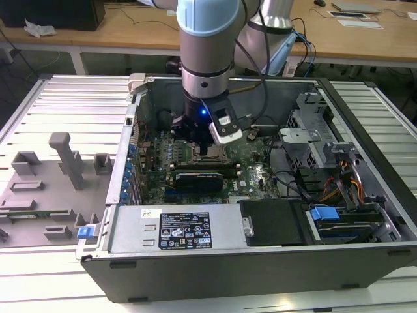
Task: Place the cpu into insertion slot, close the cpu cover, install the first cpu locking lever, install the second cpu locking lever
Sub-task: 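Install the second cpu locking lever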
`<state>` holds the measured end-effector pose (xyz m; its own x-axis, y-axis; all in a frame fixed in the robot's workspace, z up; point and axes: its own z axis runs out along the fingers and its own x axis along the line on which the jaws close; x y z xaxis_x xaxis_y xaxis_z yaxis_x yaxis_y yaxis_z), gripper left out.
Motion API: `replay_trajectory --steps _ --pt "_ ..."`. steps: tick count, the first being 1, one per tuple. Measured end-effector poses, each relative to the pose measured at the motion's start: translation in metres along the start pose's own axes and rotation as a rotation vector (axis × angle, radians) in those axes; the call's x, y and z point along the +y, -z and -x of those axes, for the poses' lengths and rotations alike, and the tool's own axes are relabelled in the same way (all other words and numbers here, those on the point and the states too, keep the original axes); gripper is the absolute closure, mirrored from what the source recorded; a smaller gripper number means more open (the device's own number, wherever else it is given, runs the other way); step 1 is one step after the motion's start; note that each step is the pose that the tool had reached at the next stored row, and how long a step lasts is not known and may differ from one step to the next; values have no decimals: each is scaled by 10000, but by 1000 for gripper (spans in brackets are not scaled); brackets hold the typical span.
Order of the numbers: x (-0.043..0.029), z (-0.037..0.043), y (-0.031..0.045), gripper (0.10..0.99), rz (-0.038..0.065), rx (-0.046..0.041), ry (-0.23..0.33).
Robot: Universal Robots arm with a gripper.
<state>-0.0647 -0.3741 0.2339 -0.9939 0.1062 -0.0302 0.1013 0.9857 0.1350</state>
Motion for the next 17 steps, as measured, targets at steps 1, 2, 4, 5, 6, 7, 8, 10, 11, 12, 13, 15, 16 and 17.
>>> replay_trajectory --steps 1,2,4,5,6,7,8,10,11,12,13,15,16,17 --pt "-7 -3 -2 980 22 2 0" --pt "-25 -12 -6 980 32 3 0" --pt "-56 -21 -7 980 40 4 -2" --pt "-69 -23 -6 980 44 4 -2" --pt "-85 -25 -5 980 46 5 -3" --pt "-94 -25 -4 980 46 5 -3" --pt "-103 -26 -4 980 46 5 -4" --pt "-113 -26 -4 980 48 4 -4" --pt "-124 -25 -4 980 51 5 -2" --pt "-135 -26 -3 980 56 5 -4" --pt "-142 -26 -2 980 59 6 -4" --pt "-158 -27 0 980 78 8 -5" --pt "-162 -28 1 980 90 10 -7" --pt "-169 -30 0 980 138 12 -7"
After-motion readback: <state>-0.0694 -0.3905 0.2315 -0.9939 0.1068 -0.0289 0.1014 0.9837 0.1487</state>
